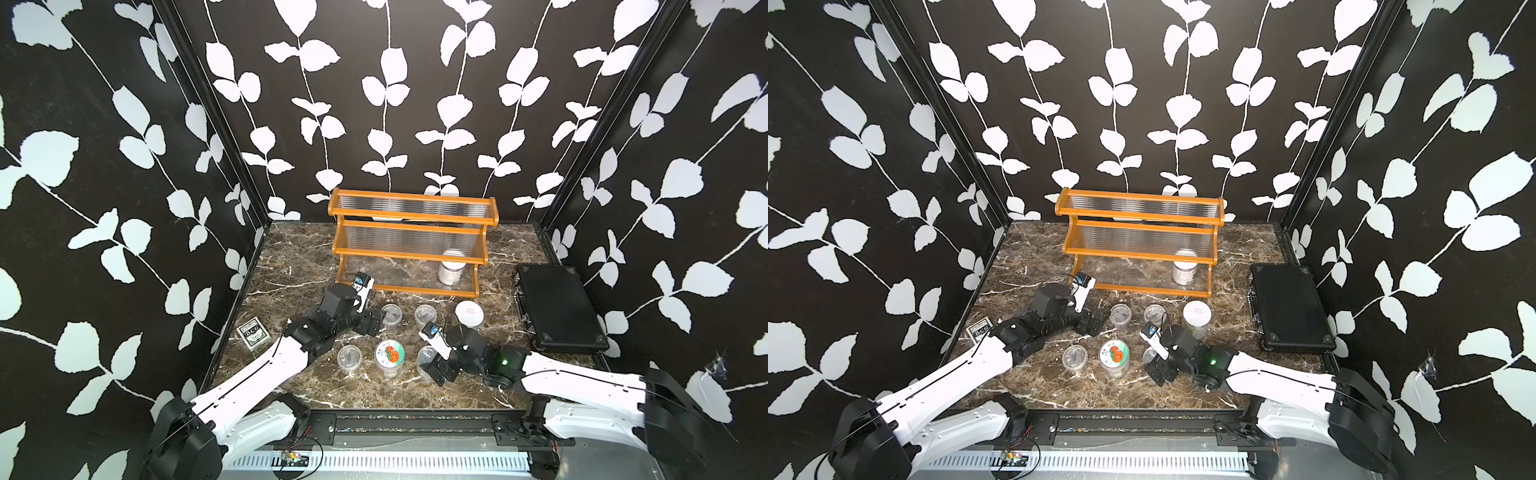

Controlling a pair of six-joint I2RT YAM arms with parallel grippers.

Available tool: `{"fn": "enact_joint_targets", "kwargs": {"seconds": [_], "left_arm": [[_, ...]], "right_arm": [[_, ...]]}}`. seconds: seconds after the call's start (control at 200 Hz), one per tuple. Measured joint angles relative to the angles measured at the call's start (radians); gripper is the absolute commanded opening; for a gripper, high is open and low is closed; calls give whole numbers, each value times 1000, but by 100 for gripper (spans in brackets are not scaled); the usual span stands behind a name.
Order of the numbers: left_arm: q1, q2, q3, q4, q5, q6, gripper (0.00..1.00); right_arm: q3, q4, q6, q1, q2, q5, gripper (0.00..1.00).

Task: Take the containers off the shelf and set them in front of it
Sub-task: 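Place the container at the center of the board, then pick up a container from the shelf.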

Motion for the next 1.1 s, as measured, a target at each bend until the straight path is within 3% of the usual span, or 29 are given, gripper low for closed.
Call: {"fn": "enact_joint_targets", "kwargs": {"seconds": [0.145, 0.32, 0.635, 1.1], "left_arm": [[2, 0, 0, 0, 2, 0, 99], [5, 5, 2, 0, 6, 0, 99], [5, 5, 19, -13, 6, 9, 99], [6, -8, 20, -19, 6, 9, 99]], "right_arm": [[46, -14, 5, -49, -73, 45, 100], [89, 18, 68, -245, -61, 93, 100], [253, 135, 226, -430, 246, 199, 100], [386, 357, 262, -536, 586, 237, 100]]}}
